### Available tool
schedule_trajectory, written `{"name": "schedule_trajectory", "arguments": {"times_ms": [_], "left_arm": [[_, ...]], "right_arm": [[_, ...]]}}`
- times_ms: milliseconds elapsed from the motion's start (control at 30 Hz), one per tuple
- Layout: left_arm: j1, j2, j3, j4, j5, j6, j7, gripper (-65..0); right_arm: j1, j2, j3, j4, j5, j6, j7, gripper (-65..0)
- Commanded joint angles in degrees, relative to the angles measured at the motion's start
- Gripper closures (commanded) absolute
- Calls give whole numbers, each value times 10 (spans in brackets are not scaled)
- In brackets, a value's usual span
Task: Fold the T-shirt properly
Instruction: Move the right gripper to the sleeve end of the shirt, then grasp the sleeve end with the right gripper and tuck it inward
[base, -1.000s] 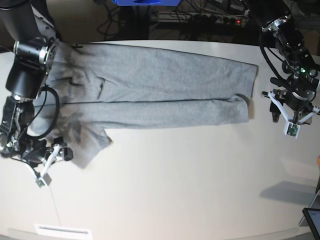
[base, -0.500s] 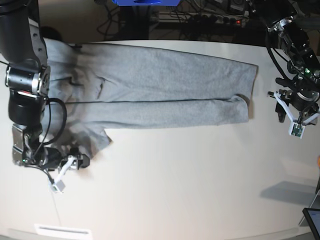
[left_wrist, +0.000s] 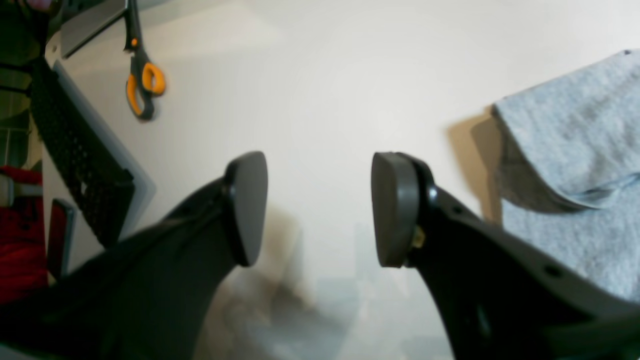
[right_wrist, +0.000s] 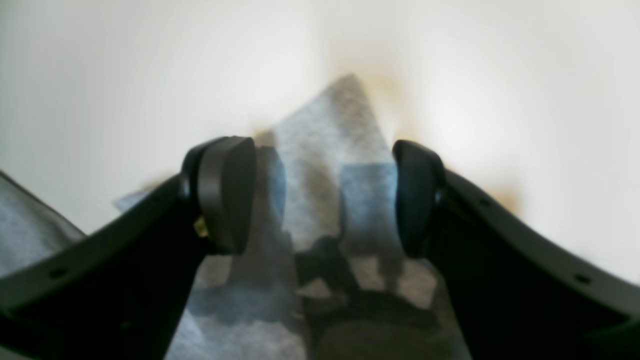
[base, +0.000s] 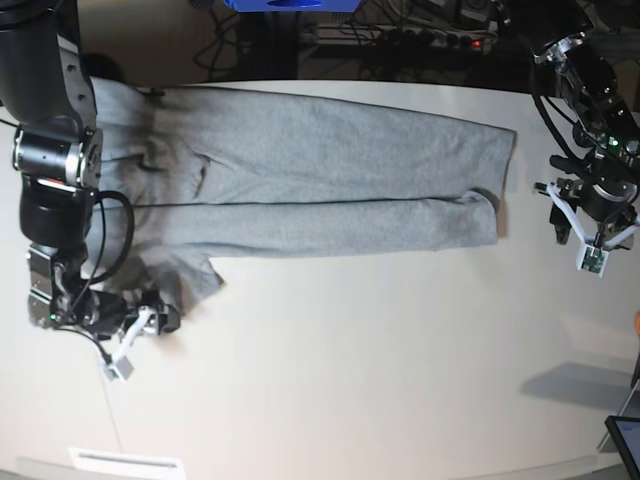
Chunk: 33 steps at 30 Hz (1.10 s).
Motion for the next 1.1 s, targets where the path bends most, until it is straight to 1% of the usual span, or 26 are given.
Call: {"name": "schedule_trajectory", "arguments": {"times_ms": [0, 67, 133, 167, 267, 333, 433, 467, 633, 833, 1000, 1067], "left_arm": [[-6, -11, -4, 8, -3, 4, -9, -324], [-6, -12, -4, 8, -3, 4, -9, -324], [-6, -13, -4, 8, -3, 4, -9, -324], [-6, -13, -4, 8, -3, 4, -9, -324], [-6, -13, -4, 8, -3, 4, -9, -324], [-6, -11, -4, 8, -3, 4, -9, -324], [-6, -11, -3, 8, -3, 4, -9, -324], [-6, -11, -1, 8, -3, 4, -9, -324], [-8, -11, 1, 8, -3, 4, -9, -324], [-12, -13, 1, 7, -3, 4, -9, -324], [-13, -13, 2, 1, -4, 4, -9, -324], [-16, -13, 2, -13, -3, 4, -9, -324]], "right_arm": [[12, 0, 0, 6, -4, 4, -10, -402], [9, -8, 1, 6, -4, 4, -11, -396], [7, -10, 4, 6, -4, 4, -11, -345], [7, -10, 4, 6, -4, 4, -11, -302], [7, -11, 4, 6, -4, 4, -11, -132], [7, -11, 4, 6, -4, 4, -12, -1], [7, -11, 4, 6, -2, 4, -13, -10], [8, -10, 4, 7, -2, 4, -15, -3], [9, -9, 5, 35, -2, 4, -55, -1], [-41, -9, 7, 155, -1, 4, -128, -1], [-91, -11, 71, 255, -1, 4, -200, -1], [-108, -11, 85, 293, -1, 4, -226, -1]]}}
